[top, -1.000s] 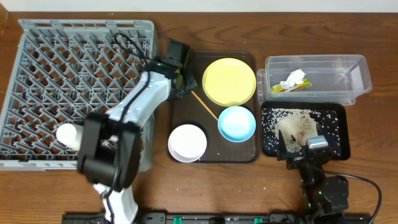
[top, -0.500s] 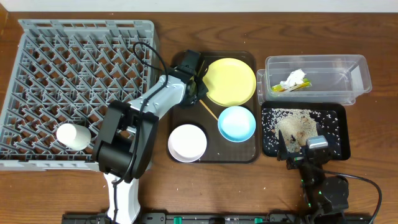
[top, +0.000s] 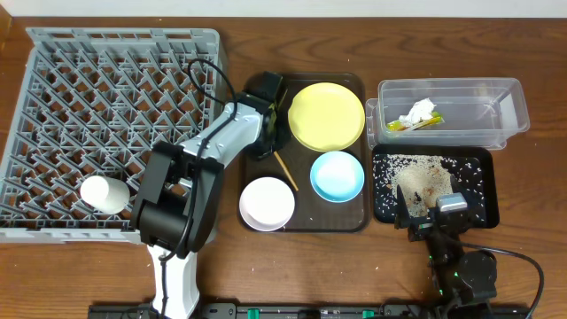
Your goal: Sort waste into correct bins and load items into the dishwasher
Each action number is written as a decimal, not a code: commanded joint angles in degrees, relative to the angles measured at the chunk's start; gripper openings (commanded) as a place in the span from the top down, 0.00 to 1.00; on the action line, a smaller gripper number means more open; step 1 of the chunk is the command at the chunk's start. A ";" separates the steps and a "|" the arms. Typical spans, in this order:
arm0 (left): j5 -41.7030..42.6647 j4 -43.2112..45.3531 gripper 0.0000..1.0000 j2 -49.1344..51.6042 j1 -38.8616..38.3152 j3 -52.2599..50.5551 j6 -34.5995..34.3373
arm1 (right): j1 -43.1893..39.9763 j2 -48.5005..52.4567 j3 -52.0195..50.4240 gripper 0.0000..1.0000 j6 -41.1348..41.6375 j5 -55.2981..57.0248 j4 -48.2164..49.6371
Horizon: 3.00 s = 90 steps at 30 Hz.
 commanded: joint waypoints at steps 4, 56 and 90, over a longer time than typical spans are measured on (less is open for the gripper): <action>-1.90 -1.49 0.92 -6.19 1.01 5.27 24.59 | -0.57 -0.33 -0.26 0.01 0.68 -0.20 -0.02; 5.49 -17.38 0.58 -29.88 -4.39 -4.09 34.23 | -0.57 -0.33 -0.26 0.01 0.68 -0.20 -0.02; 21.94 10.25 0.92 -12.15 -7.72 -11.13 34.29 | -0.57 -0.33 -0.26 0.01 0.68 -0.20 -0.02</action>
